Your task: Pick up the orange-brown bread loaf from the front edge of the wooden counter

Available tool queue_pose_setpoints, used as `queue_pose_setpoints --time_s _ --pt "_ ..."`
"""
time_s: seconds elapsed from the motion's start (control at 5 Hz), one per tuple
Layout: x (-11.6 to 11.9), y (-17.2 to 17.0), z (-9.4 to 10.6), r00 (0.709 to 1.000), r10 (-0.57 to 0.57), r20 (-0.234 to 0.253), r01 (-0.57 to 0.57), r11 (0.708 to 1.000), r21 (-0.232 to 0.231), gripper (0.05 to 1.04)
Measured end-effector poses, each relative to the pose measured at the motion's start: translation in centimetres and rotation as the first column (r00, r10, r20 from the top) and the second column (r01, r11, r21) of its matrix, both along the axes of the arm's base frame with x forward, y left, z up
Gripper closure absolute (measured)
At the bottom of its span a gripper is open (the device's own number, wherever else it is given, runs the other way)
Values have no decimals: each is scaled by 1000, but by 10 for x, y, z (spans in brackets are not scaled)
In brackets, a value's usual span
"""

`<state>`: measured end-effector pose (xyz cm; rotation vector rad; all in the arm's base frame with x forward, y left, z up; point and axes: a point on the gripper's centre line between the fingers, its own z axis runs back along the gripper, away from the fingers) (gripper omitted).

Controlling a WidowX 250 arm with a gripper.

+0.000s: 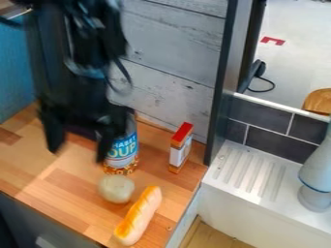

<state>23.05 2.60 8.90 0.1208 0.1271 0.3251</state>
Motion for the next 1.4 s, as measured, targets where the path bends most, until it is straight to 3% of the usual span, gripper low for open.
queue_pose_setpoints --time_s 0.2,0.4,0.8,1.4 --pt "12 -17 -29 997 -60 42 58 997 54 84" --pt "12 -31 -39 996 -30 80 24 998 63 84" --pt "16 -39 -53 984 -7 175 4 1000 17 84" --pt "19 -50 -71 975 -76 208 66 996 57 84"
